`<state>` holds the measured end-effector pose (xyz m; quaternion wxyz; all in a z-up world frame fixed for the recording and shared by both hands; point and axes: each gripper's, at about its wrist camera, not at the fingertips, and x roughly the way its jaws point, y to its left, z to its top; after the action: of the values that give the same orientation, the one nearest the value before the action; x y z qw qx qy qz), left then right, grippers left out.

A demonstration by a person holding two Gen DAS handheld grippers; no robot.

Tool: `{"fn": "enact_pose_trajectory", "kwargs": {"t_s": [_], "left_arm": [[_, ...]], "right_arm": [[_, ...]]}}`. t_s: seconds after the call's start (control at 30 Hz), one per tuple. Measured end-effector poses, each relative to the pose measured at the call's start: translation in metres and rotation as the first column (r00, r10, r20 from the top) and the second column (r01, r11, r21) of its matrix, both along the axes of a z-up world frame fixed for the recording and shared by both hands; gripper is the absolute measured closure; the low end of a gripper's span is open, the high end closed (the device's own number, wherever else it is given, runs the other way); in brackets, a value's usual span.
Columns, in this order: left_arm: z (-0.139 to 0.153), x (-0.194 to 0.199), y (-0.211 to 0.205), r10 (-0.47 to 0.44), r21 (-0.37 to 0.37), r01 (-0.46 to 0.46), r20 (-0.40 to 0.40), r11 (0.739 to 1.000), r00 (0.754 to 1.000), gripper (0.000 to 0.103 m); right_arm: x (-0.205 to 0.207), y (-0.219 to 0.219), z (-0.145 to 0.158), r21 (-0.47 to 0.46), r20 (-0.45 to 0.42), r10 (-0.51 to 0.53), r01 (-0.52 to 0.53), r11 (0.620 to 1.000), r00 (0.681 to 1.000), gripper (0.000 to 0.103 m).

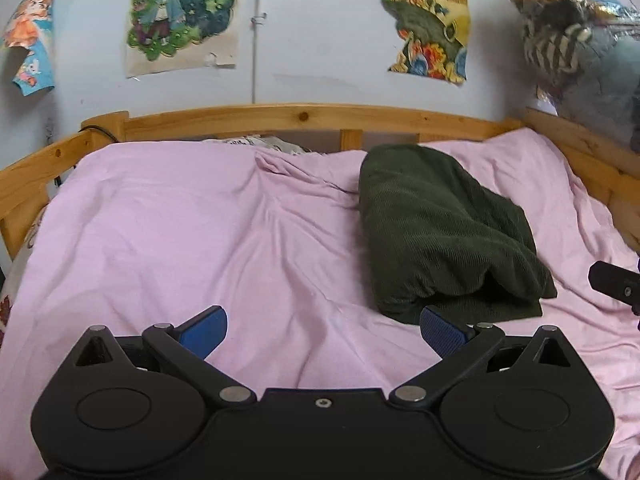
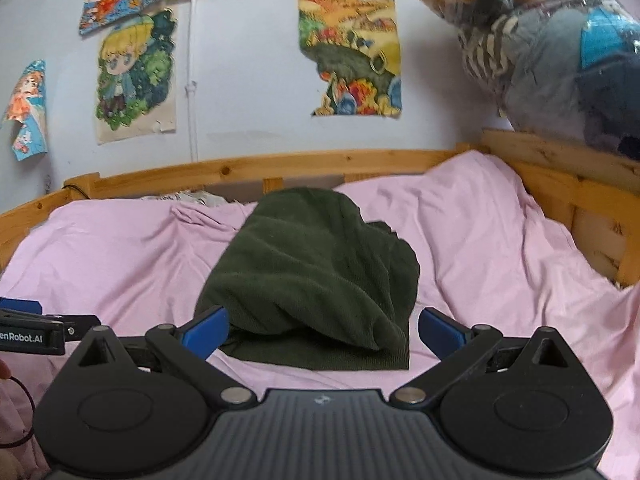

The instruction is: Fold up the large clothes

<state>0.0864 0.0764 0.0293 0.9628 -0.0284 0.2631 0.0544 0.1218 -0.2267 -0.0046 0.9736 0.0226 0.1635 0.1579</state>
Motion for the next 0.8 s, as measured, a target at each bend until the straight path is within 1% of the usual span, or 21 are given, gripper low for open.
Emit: {"fn": "enact_pose_trajectory", "kwargs": {"t_s": [0.13,0.27,0.8], "left_arm": [[-0.0063,0.008,-0.0002,0.007,-0.004,-0.007,-0.025,1.0,1.0,0.001],[-0.0092,0.0095,0.0004,0.02,-0.004,-0.02,-0.042,1.0,0.999,0.001],[-0.0076,0.0078,-0.0011,0.012,-0.006,-0.012,-0.042,1.0,0.999,0.001]], "right_arm": [[0.0045,-0.0008,-0.006,0.002,-0.031,-0.012,0.012,1.0,0.999,0.0],[0.005,-0.0019,-0.0072,-0.002,-0.038,-0.017,0.017,1.0,0.999,0.0],[0.0039,-0.0057,-0.0067,-0.005,-0.033,-0.021,0.021,1.0,0.999,0.0]]}}
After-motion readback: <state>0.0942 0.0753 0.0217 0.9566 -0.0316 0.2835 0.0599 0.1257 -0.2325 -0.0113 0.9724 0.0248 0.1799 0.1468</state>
